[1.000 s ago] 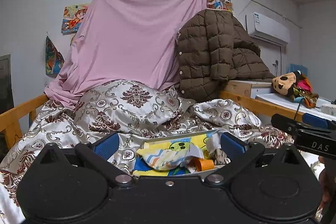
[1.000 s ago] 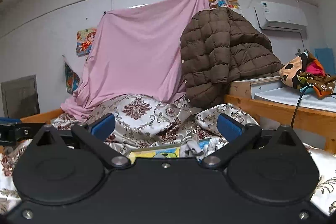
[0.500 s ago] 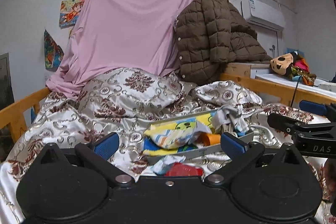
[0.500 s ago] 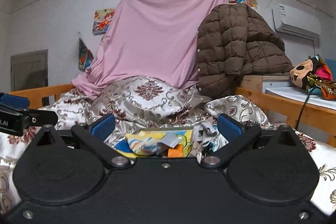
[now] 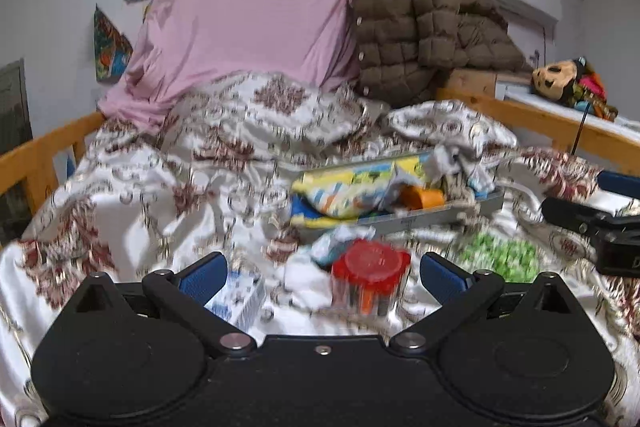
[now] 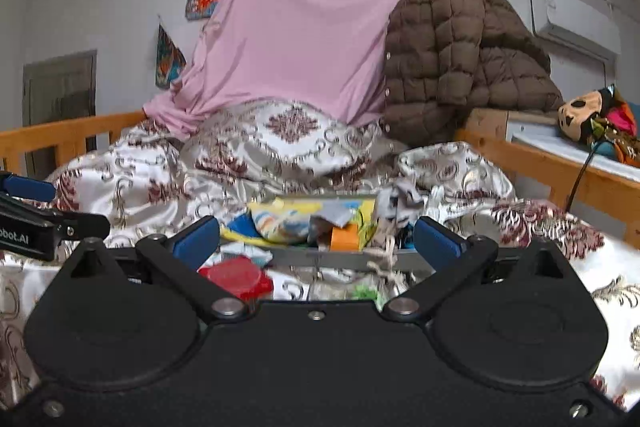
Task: Organize soft objects
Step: 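Move both tools back over the pile of remaining items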
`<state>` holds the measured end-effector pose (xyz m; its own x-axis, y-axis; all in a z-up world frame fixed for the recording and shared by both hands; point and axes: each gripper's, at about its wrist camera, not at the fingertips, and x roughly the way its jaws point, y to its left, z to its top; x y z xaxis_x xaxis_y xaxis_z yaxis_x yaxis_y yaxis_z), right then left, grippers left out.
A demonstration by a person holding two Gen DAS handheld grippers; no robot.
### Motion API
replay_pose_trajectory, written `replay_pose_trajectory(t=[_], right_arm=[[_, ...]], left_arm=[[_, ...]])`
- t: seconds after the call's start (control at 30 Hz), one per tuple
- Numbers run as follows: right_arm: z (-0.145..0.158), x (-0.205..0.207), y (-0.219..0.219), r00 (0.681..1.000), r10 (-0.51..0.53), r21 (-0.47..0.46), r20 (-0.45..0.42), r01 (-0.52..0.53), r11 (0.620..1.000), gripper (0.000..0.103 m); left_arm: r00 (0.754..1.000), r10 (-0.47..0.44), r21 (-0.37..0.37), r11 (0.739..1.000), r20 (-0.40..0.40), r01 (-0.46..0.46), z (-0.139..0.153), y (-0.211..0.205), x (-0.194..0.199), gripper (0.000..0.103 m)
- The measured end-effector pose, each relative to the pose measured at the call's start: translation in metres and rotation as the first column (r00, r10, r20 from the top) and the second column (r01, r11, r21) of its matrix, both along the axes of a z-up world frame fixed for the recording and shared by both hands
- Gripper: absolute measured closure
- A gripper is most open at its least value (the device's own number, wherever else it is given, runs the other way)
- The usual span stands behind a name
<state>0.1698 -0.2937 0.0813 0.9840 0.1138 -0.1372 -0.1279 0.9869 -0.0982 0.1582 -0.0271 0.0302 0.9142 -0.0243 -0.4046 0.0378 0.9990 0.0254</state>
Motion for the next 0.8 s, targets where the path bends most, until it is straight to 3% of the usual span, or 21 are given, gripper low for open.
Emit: replay_pose_trajectory(t=[0.23, 0.8], right_arm=[[-0.006, 0.002, -0.001, 0.998, -0.022, -0.013, -0.060, 0.021, 1.000, 0.001], [-0.033, 0.011, 0.002, 0.968, -0.096, -0.043, -0.232, 0.088, 0.995, 0.001]], left_arm=[[0.995, 0.017, -0.016, 1.000, -0.096, -0.019, -0.023, 0.009, 0.007, 0.001], [0.981, 0.023, 0.025, 1.000, -0.191, -0.018, -0.046, 0.010, 0.022, 0.001]])
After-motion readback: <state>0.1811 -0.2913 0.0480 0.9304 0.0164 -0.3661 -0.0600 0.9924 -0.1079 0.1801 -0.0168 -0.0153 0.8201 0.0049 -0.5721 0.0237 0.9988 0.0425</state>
